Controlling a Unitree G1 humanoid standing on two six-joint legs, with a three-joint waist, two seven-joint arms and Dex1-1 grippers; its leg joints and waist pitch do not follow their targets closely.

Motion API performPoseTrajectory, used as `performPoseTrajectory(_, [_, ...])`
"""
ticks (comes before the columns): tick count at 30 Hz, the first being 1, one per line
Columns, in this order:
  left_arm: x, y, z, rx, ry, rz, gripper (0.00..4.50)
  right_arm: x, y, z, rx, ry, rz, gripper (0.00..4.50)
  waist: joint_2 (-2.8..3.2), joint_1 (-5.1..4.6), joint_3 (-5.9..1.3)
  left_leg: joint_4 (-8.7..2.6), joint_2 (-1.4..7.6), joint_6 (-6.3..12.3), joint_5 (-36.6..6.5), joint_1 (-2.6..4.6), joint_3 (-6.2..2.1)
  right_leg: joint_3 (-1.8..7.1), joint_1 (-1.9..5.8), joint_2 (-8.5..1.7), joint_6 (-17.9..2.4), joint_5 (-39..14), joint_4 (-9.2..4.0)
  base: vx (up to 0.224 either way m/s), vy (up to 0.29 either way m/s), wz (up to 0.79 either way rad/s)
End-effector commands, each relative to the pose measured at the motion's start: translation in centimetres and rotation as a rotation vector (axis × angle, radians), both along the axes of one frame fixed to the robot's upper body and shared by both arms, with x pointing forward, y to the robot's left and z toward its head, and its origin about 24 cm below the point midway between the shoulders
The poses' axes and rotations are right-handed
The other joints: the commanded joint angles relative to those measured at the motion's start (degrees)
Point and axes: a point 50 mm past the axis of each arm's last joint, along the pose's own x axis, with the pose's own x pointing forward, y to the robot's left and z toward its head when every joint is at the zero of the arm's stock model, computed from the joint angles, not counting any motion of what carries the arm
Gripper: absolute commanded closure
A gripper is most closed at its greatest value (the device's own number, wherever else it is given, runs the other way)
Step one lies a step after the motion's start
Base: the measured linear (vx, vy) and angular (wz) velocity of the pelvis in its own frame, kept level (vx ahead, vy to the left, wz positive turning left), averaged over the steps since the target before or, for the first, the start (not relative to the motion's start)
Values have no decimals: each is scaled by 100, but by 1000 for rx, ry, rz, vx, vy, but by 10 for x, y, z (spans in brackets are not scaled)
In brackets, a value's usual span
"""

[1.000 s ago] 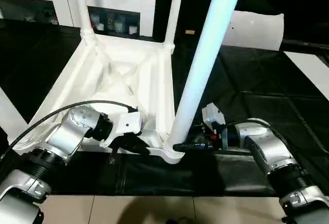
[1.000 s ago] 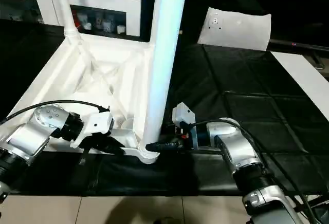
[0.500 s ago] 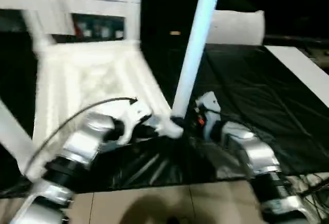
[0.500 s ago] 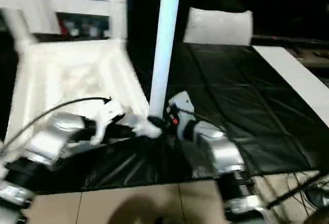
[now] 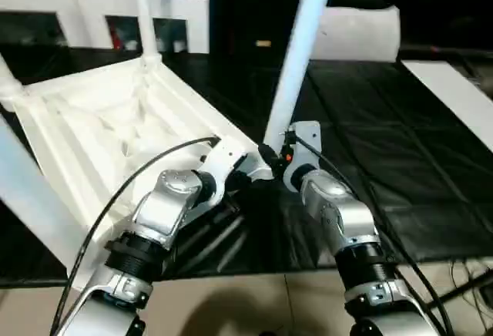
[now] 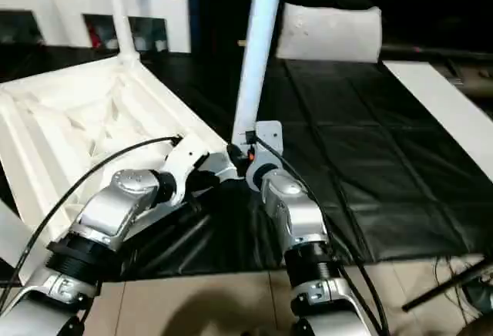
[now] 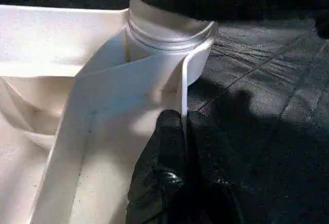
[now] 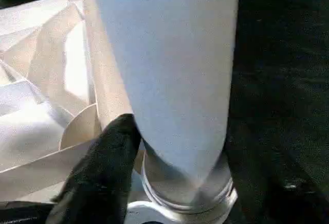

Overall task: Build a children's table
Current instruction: Rotate leg to tighten

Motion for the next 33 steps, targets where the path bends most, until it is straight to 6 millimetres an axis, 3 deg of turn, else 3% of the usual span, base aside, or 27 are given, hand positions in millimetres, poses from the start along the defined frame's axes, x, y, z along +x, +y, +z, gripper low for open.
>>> performPoseTrajectory(1, [-6, -7, 6, -41, -33, -127, 450, -10, 10, -5, 23, 10, 122, 145, 36, 35, -289, -454, 41, 222, -1129, -195, 103, 311, 339, -262, -395, -2243, -575, 0, 0, 0])
performPoseTrajectory(3, [-7, -4, 4, -33, -28, -137, 450, -10, 6, -4, 16, -3, 126, 141, 62, 25, -316, -445, 74, 238, -867, -193, 105, 335, 362, -262, -596, -1640, -504, 0, 0, 0])
performPoseTrajectory(4, [-12, 7, 0, -8, -16, -192, 450, -12, -8, -1, 7, -47, 158, 134, 63, 36, -344, -415, 70, 273, -617, -167, 121, 337, 375, -241, -772, -1120, -451, 0, 0, 0])
performPoseTrajectory(5, [-12, 9, -1, -4, -15, -202, 450, -12, -10, 0, 7, -53, 163, 114, -2, 36, -341, -410, 63, 338, -494, -177, 138, 342, 398, -224, -808, -926, -447, 0, 0, 0])
performPoseTrajectory(6, [-15, 16, -2, 9, -4, -233, 450, -14, -20, 3, 7, -81, 194, 108, -1, 59, -333, -403, 56, 433, -388, -169, 162, 355, 395, -233, -896, -751, -425, 0, 0, 0])
performPoseTrajectory(8, [-16, 22, -3, 22, 0, -268, 450, -16, -28, 6, 9, -108, 231, 98, -13, 94, -329, -395, 51, 542, -340, -170, 186, 366, 405, -238, -938, -745, -432, 0, 0, 0])
performPoseTrajectory(9, [-18, 25, -2, 26, -11, -317, 450, -18, -34, 8, 10, -125, 263, 72, -8, 110, -311, -409, 57, 560, -413, -160, 186, 362, 393, -239, -940, -926, -454, 0, 0, 0])
performPoseTrajectory(13, [-24, 39, -3, 63, 16, -487, 450, -26, -56, 14, -31, -175, 428, 57, -34, 162, -285, -419, 79, 497, -699, -131, 201, 365, 360, -242, -789, -1544, -510, 0, 0, 0])
performPoseTrajectory(14, [-24, 40, -3, 72, 23, -502, 450, -27, -59, 14, -36, -178, 444, 31, -27, 184, -282, -427, 93, 471, -719, -116, 201, 375, 352, -245, -765, -1585, -502, 0, 0, 0])
performPoseTrajectory(18, [-26, 45, 2, 73, 31, -628, 450, -31, -74, 23, -37, -193, 568, 7, -18, 248, -279, -422, 111, 445, -779, -79, 221, 389, 327, -245, -836, -1526, -491, 0, 0, 0])
performPoseTrajectory(22, [-26, 48, 6, 99, 52, -749, 450, -39, -79, 31, -26, -197, 747, 7, -46, 292, -308, -405, 114, 450, -580, -95, 229, 388, 373, -243, -931, -1156, -434, 0, 0, 0])
performPoseTrajectory(26, [-26, 47, 7, 125, 71, -845, 450, -43, -79, 25, -87, -155, 892, 7, -57, 312, -312, -386, 108, 462, -540, -94, 245, 382, 372, -240, -984, -1139, -436, 0, 0, 0])
performPoseTrajectory(28, [-25, 46, 7, 130, 74, -869, 450, -44, -78, 23, -93, -135, 939, 43, -63, 331, -322, -384, 120, 424, -511, -79, 244, 384, 371, -251, -1044, -1103, -417, 0, 0, 0])
performPoseTrajectory(33, [-22, 43, 9, 147, 77, -923, 450, -44, -72, 19, -90, -110, 1025, 75, -77, 359, -323, -372, 120, 389, -511, -85, 248, 381, 376, -255, -1080, -1122, -411, 0, 0, 0])
